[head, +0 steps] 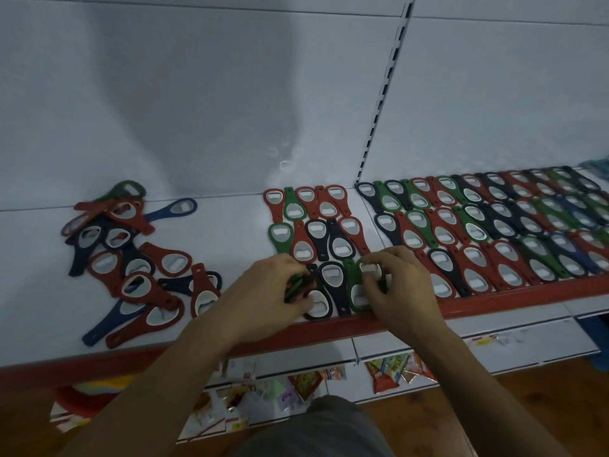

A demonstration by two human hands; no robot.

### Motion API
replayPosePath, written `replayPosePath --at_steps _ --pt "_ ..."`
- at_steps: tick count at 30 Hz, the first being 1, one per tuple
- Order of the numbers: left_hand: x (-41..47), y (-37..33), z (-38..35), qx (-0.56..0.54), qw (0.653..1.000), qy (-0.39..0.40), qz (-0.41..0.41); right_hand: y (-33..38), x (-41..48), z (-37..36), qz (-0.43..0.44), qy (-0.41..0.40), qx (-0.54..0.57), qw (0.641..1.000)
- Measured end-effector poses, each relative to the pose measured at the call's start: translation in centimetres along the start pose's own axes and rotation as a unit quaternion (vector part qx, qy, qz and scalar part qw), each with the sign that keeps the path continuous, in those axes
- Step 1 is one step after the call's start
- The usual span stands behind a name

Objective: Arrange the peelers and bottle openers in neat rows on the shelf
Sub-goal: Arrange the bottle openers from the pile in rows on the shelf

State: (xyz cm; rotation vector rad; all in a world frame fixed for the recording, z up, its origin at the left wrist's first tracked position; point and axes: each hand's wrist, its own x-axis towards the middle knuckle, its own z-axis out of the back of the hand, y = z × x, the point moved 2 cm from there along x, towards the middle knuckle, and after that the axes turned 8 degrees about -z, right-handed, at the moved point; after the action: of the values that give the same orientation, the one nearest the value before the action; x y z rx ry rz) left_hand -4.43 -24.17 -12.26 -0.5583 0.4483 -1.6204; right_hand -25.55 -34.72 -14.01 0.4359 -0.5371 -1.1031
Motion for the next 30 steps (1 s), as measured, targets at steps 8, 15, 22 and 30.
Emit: replayPosePath --at_steps 8,15,22,30 --pt "0.8 -0.6 2.5 -0.545 0.786 -0.234 0.173 8.8 1.8 -1.1 0.056 0.222 0.275 0.934" --pt "-0.9 1.6 2.9 -0.596 0.700 -0.272 0.283 8.8 3.8 -2.7 0.019 0.213 0.315 0.925" --pt "-2.3 3.6 4.4 -0.631 0.659 -0.298 0.280 8.7 3.4 -3.2 0.316 0.120 0.039 0.940" --pt "-3.0 3.4 4.4 0.000 0.998 -0.019 0.063 7.4 2.9 -3.6 0.311 0.164 0.016 0.936"
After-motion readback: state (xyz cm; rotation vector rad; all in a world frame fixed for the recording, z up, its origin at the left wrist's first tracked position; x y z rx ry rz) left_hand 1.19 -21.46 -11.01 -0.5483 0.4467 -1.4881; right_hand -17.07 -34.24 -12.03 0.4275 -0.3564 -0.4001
